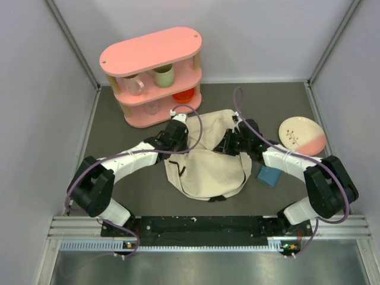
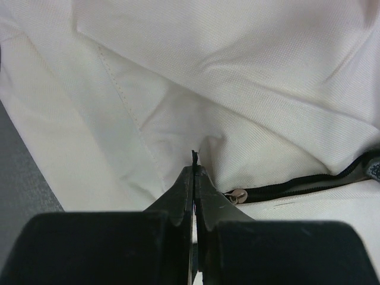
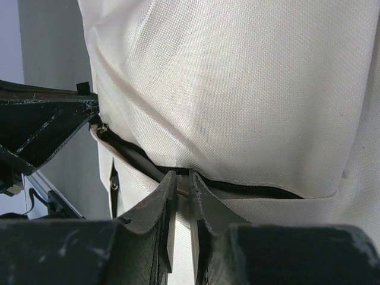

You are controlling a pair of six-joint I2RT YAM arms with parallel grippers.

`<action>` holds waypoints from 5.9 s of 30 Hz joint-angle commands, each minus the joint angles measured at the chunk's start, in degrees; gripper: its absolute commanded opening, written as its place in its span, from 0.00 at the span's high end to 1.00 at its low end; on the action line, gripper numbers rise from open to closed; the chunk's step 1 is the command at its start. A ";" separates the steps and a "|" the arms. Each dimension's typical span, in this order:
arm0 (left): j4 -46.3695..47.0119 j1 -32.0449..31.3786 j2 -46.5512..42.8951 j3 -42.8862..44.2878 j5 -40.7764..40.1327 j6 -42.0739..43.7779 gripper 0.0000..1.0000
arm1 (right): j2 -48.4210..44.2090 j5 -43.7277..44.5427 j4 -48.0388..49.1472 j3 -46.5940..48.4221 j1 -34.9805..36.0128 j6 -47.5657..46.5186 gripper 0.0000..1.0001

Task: Pack the student bag
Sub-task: Unzip the student bag at the center of the board, then pick up the personal item from the center of the board.

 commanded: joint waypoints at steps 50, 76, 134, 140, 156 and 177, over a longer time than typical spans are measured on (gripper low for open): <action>3.01 -14.62 13.77 27.99 28.78 2.98 0.01 | -36.24 25.49 -36.94 -17.82 -32.67 6.09 0.01; 5.47 -17.87 43.42 52.44 39.60 -12.32 0.03 | -24.91 2.63 -15.41 -24.85 -42.00 2.22 0.30; 2.57 -23.76 45.44 42.06 28.25 -6.78 0.12 | -19.54 -5.80 -20.41 -15.88 -42.18 -5.07 0.30; 3.45 -23.85 46.77 43.03 30.90 -8.10 0.14 | -18.05 -10.37 -19.54 -17.29 -42.09 -5.96 0.33; 3.45 -23.50 41.76 39.26 27.65 -5.20 0.66 | -18.76 -17.33 -16.19 -17.73 -42.17 -5.78 0.49; 11.87 -10.06 10.21 21.15 35.53 -7.75 0.84 | -29.12 -37.44 -5.31 -11.31 -41.48 1.95 0.13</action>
